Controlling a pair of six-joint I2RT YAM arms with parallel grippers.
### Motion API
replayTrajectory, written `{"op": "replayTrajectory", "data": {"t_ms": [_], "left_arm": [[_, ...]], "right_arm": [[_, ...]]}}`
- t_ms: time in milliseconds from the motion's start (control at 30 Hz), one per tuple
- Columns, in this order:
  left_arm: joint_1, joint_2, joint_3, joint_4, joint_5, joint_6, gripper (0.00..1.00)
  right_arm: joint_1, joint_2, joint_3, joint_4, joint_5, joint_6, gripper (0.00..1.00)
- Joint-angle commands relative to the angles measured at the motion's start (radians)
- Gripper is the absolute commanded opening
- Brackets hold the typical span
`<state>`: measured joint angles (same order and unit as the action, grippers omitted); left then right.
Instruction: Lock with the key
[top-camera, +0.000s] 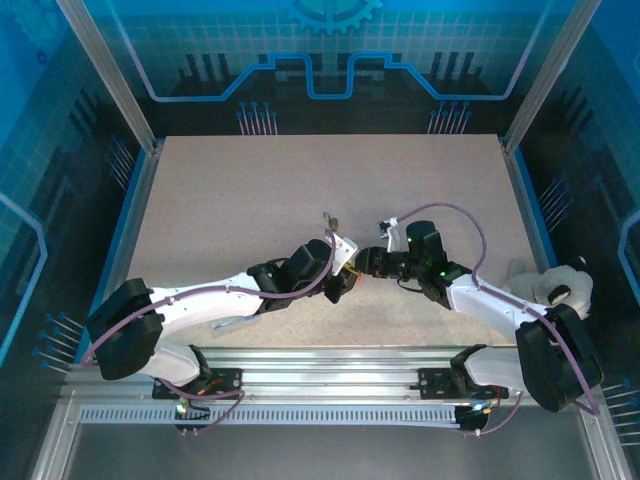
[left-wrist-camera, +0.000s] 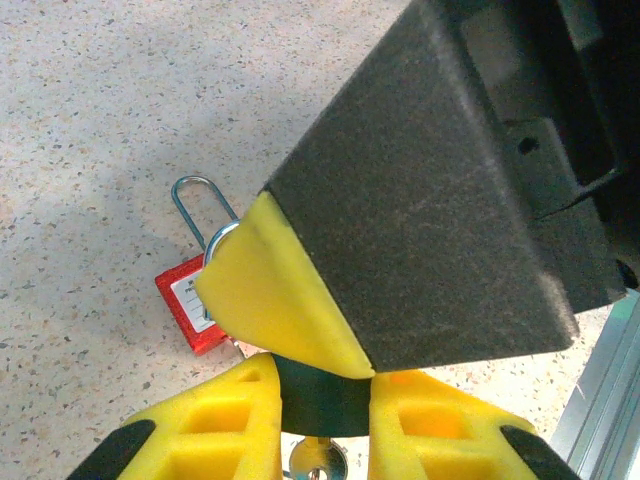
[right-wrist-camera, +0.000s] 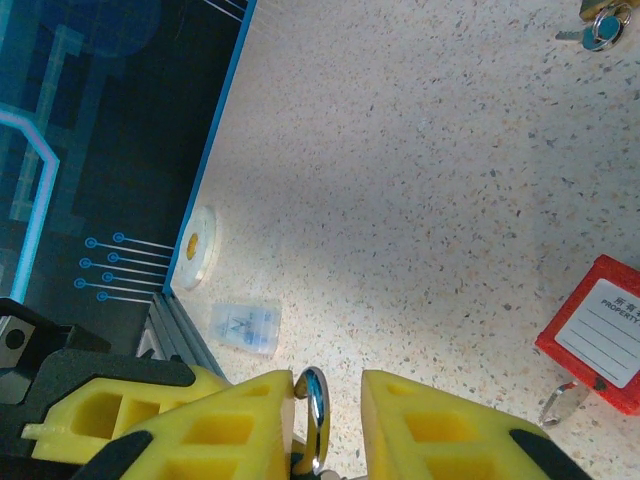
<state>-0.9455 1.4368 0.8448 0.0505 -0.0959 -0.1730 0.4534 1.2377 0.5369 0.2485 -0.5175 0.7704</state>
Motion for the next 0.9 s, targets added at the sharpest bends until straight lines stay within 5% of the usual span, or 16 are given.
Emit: {"op": "replayTrajectory", "data": {"t_ms": [0,533,667,867], "left_arm": [[-0.007,-0.029,0.032,0.012,0.006,0.030,0.00],[-0.007,-0.033,0.030,0.015,0.004,0.028,0.00],[-0.007,-0.041,0.029,0.011,-0.006,0.031,0.22],[-0.008,-0.072,0.021,-0.014,-0.033,0.048,0.43]], "right_arm": [[0.014,-0.004,0.006,0.015,-0.015,-0.003,0.21],[0.016,-0.019,0.007,0.012,-0.007,-0.013,0.00],[0.017,-0.027,0.006,0.012,-0.003,-0.013,0.00],[0.017,-0.040,0.003,0.015,-0.007,-0.011,0.00]]}}
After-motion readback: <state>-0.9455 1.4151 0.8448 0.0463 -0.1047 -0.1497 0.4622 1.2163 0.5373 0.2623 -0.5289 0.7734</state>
